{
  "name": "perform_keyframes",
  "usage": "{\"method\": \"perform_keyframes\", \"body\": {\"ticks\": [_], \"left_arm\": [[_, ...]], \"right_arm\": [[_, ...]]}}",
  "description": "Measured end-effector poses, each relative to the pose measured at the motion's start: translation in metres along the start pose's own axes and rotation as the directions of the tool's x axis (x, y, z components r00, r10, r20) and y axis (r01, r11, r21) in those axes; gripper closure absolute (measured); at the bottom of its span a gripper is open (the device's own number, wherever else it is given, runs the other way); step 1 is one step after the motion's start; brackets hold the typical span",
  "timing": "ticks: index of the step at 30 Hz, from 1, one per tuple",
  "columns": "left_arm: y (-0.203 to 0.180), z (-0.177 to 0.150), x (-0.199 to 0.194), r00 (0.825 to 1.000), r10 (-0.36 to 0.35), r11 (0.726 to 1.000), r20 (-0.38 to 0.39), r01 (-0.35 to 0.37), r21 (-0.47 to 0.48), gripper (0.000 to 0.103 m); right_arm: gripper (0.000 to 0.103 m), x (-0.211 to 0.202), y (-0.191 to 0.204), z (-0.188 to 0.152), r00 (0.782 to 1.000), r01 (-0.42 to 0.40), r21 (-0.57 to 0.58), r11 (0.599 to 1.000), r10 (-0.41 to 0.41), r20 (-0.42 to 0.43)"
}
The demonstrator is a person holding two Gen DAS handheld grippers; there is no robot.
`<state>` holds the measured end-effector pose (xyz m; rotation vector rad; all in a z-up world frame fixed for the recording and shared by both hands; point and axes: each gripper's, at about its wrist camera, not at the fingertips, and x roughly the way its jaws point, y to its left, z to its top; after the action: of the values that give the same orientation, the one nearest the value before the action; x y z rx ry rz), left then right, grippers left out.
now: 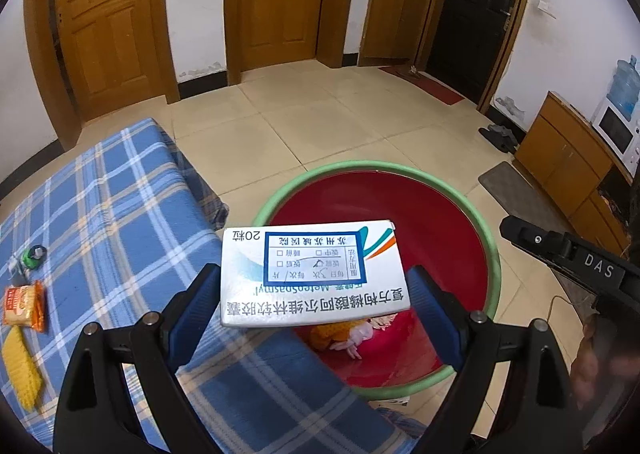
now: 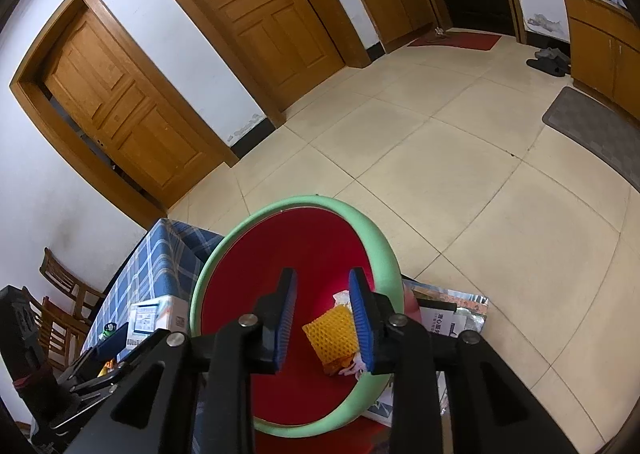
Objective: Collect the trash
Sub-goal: 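Lower the white box into the red bucket and open left tool, then move both tools back over the table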
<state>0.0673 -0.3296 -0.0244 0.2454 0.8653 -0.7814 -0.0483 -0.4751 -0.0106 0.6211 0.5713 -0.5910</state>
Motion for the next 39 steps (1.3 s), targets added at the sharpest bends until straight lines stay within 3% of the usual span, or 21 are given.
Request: {"method": "perform_keyframes", "body": {"ticks": [6,17,23,39], "left_arm": [[-0.006,-0.001,0.003,1.000,-0.024,1.000,-0.006,0.024,0.004,0.009],[0.000,-0.004,-0.012,1.000,-0.005,1.000,0.008,0.005,-0.022,0.009],[0.016,-0.007,-0.026,1.000,0.022,0.998,0.018,-0.022,-0.051,0.009],[0.078,-0.025,-0.062,0.991,0.125,0.977,0.046,-0.115,-0.178,0.009]], "right_arm": [[0.070,0.001,-0.002,0.001,1.000,-0.002,0.006,1.000,0.002,-0.003],[0.065,-0.001,0.003,-0.001,1.000,-0.016,-0.011,1.000,0.016,-0.009],[0.059,-0.001,0.017,-0.006,0.999,-0.041,-0.042,0.998,0.040,-0.027],[0.056,-0.003,0.048,-0.019,0.995,-0.080,-0.095,0.992,0.075,-0.058]]}}
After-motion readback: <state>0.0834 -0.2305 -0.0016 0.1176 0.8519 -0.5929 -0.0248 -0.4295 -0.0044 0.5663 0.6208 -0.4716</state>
